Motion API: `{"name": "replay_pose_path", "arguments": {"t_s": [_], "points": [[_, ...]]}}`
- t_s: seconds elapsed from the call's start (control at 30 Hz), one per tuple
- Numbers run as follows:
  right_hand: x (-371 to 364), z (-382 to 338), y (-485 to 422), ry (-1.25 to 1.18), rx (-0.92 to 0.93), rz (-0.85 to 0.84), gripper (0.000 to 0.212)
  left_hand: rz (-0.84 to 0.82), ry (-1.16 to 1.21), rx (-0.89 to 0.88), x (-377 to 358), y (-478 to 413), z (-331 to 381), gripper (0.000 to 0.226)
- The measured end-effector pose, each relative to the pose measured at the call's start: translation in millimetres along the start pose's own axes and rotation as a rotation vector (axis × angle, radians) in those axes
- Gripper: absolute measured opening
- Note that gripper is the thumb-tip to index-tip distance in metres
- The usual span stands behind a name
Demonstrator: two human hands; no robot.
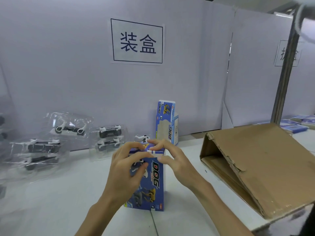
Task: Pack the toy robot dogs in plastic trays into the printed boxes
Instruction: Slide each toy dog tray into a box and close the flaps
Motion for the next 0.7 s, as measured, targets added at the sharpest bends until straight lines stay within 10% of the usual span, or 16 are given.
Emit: {"name": "replay_pose_path", "arguments": {"t_s": [0.7], "points": [[12.2, 7.1, 5.6, 0.283, 0.059, 0.045, 0.046, -0.009, -0.021, -0.054, -1.1, -4.3, 5.1, 0.026]]}}
Point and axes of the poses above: each hand's wrist, its own y-axis away from the middle knuckle, its own x-axis out of the back of the hand, z = x × y, the point moved 9 cm from there along -y, towards the middle knuckle, and after that the axes turned 10 degrees about y, right-handed, at the moved point
